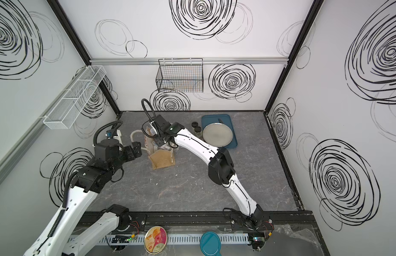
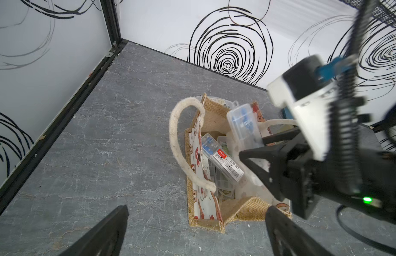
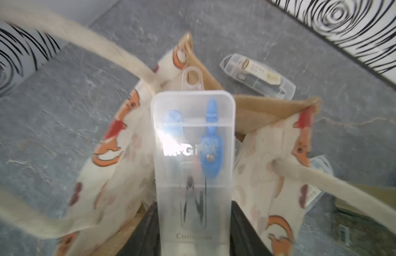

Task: Put the compass set into the canvas bag
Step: Place the compass set in the canvas bag, then pick up the compass set at the center of the board.

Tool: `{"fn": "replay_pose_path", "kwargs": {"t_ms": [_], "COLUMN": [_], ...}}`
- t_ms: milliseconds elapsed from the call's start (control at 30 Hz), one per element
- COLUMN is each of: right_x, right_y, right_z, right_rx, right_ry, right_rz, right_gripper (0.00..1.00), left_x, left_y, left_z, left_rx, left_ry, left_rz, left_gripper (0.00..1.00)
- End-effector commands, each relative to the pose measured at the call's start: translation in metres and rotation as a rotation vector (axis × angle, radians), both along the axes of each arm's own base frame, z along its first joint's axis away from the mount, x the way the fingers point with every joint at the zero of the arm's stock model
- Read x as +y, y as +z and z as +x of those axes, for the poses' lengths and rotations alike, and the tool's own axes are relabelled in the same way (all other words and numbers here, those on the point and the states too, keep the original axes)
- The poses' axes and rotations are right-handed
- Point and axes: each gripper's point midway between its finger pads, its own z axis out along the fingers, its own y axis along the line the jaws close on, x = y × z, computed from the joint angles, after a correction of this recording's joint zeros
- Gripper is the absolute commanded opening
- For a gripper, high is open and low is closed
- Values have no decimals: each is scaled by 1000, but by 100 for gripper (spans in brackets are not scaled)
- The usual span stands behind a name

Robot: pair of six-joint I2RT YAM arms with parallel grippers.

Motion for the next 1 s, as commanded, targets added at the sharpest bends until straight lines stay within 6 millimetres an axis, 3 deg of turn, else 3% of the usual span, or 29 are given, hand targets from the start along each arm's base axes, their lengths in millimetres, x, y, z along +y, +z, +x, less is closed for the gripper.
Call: {"fn": "replay_pose_path", "kwargs": {"t_ms": [0, 300, 433, 500, 700, 833, 967], "right_x": [-4, 1, 0, -2, -11, -35, -73], "right_y": [-5, -44, -39, -20, 69, 126, 158], "right_z": [3, -2, -2, -2, -3, -9, -16], "right_rx": [12, 63, 65, 42, -56, -128, -177], "right_ry": [0, 0, -29, -48, -88, -128, -182], "right_rz": [-20, -62, -52, -26, 103, 170, 221], "right_gripper": [44, 47, 62, 67, 78, 80, 81], "left_x": [1, -9, -10, -10, -11, -12, -7], "left_y": [10, 13, 14, 14, 18, 20, 23], "left_z": [1, 7, 6, 5, 7, 8, 6], "left_rx": [-22, -6, -5, -5, -9, -16, -19], "left_ry": [12, -8, -8, -6, -8, -11, 3], "left_rz": [-7, -8, -5, 0, 15, 25, 64], "left_gripper": [99, 99, 99, 99, 99, 99, 99]}}
